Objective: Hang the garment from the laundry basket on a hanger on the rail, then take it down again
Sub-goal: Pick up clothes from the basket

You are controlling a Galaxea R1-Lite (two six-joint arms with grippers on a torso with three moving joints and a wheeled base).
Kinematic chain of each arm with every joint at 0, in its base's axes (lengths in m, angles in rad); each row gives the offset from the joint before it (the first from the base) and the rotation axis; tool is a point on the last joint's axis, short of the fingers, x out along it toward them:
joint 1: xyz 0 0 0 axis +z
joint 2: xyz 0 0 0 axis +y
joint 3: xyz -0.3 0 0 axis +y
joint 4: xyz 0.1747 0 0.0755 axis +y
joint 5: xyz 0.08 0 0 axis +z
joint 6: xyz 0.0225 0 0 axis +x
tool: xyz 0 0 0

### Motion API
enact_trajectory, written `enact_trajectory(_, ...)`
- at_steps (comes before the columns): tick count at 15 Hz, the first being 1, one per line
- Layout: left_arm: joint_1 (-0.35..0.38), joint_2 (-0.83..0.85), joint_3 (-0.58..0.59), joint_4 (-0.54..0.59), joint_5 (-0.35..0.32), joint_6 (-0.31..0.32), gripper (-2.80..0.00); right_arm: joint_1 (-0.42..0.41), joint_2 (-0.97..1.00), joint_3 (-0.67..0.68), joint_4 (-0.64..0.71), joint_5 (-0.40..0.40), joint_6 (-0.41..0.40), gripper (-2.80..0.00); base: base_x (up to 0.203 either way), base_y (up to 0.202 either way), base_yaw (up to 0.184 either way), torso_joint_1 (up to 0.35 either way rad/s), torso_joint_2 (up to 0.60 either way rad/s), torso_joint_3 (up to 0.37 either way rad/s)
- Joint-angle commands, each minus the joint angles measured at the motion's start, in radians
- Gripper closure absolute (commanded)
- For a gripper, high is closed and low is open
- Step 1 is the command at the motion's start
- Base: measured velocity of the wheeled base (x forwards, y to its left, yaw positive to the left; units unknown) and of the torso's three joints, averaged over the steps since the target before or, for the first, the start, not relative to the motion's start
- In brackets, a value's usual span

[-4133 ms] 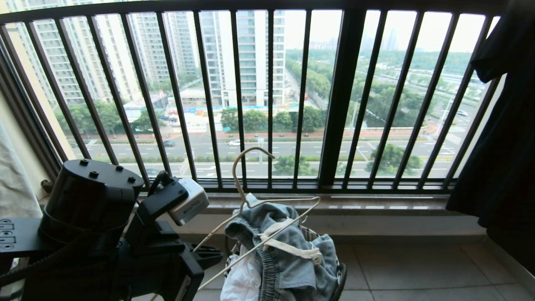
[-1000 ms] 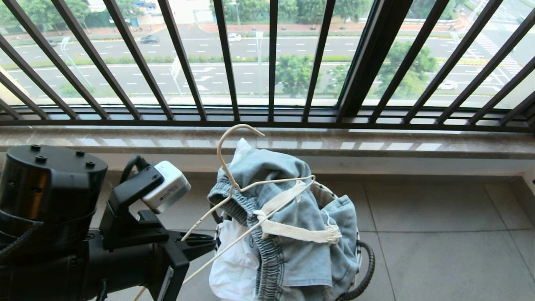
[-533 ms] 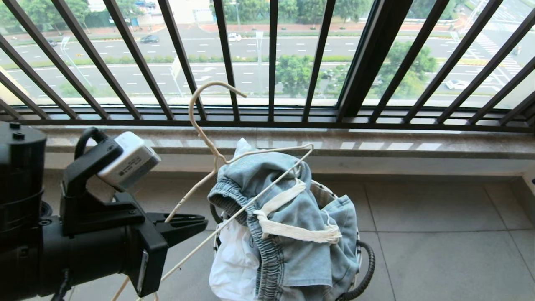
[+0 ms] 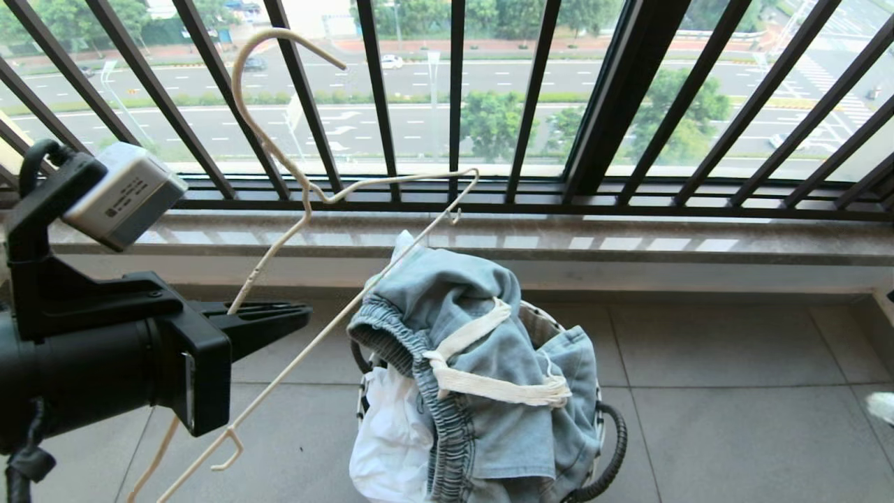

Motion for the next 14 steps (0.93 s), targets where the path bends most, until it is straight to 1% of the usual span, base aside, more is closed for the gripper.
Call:
enact_trajectory(1, 0.035, -0.001, -0.016, 0.001, 0.002, -0.002, 0.0, 0.121, 0.327, -0.125, -0.027, -0.001, 0.034, 0.0, 0.0, 0.0, 0.0, 0.0, 0.0, 0.0)
enact_trajectory(3, 0.081, -0.004, -0.047, 0.004, 0.003, -0.018, 0.0, 0.271, 0.52, -0.223, -0.046, -0.052, 0.083, 0.0, 0.0, 0.0, 0.0, 0.0, 0.0, 0.0)
enact_trajectory(5, 0.104, -0.018, -0.093, 0.071, 0.006, -0.032, 0.0, 0.417, 0.695, -0.304, -0.074, -0.135, 0.114, 0.0, 0.0, 0.0, 0.0, 0.0, 0.0, 0.0)
enact_trajectory(6, 0.108, -0.025, -0.115, 0.114, 0.006, -0.041, 0.0, 0.471, 0.771, -0.341, -0.09, -0.178, 0.124, 0.0, 0.0, 0.0, 0.0, 0.0, 0.0, 0.0)
enact_trajectory(8, 0.11, -0.031, -0.127, 0.126, 0.009, -0.052, 0.0, 0.533, 0.889, -0.414, -0.114, -0.228, 0.144, 0.0, 0.0, 0.0, 0.0, 0.0, 0.0, 0.0)
enact_trajectory(10, 0.11, -0.037, -0.129, 0.126, 0.011, -0.052, 0.0, 0.591, 0.946, -0.454, -0.147, -0.248, 0.174, 0.0, 0.0, 0.0, 0.0, 0.0, 0.0, 0.0)
enact_trajectory(12, 0.111, -0.038, -0.13, 0.126, 0.011, -0.052, 0.0, 0.623, 0.951, -0.453, -0.161, -0.238, 0.178, 0.0, 0.0, 0.0, 0.0, 0.0, 0.0, 0.0)
enact_trajectory(14, 0.111, -0.038, -0.13, 0.127, 0.012, -0.052, 0.0, 0.668, 0.944, -0.47, -0.204, -0.226, 0.163, 0.0, 0.0, 0.0, 0.0, 0.0, 0.0, 0.0)
